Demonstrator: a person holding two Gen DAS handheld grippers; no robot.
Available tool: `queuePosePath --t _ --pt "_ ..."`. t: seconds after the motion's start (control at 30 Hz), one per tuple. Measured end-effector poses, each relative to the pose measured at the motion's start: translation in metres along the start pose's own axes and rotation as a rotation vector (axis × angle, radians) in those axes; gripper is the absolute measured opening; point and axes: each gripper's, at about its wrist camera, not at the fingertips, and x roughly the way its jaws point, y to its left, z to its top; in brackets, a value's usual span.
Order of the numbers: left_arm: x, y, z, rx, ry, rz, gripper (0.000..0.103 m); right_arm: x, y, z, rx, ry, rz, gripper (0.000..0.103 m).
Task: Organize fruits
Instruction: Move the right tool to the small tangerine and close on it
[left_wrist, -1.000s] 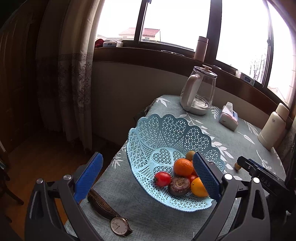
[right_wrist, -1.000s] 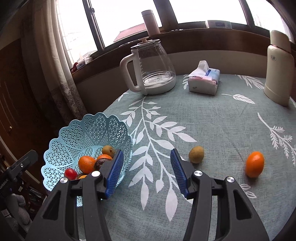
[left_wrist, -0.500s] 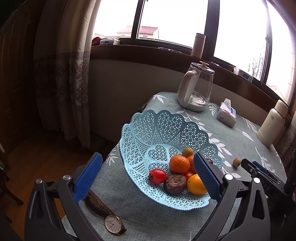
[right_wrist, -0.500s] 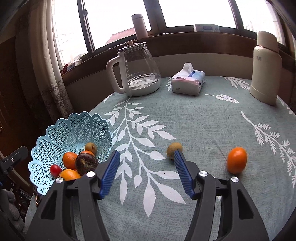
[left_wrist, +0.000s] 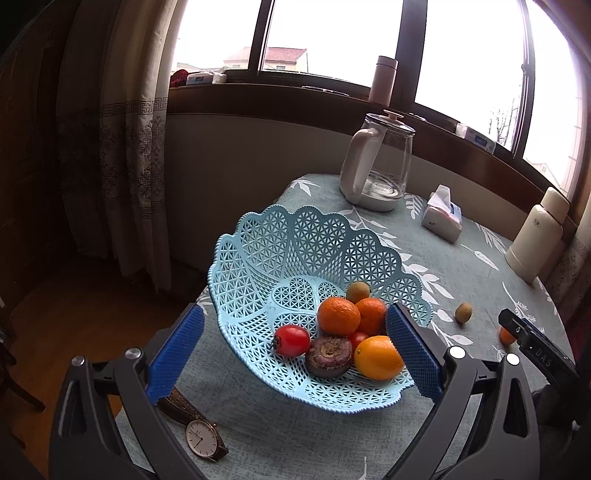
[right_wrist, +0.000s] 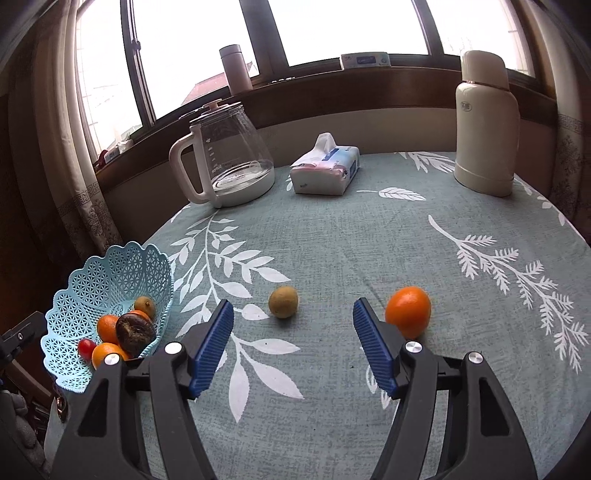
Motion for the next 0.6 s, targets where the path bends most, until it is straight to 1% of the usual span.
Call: queuePosePath --t 0.1,0.2,0.33,0.5,0.6 --pt "0.002 -0.004 -0.002 0.011 0.008 -0.009 0.100 -0.003 -0.009 0.001 0.013 -0.009 -0.018 0.067" --pt "0.003 -0.007 -0.004 0.017 0.012 -0.013 0.100 -0.008 -0.022 0.002 0.034 -0.022 -0.043 0.071" --pt "0.004 -0.008 -0.005 0.017 0.018 -0.015 0.100 -0.010 -0.042 0.003 0.066 -0.017 -0.082 0.071" --pt "0.005 -0.011 -0.006 0.025 0.021 -0.017 0.100 -0.004 -0.067 0.005 0.096 0.030 -0.120 0.071" --pt "0.006 -0.013 -0.007 0.028 0.022 -0.018 0.100 0.006 -0.077 0.007 0.098 0.075 -0.117 0.071"
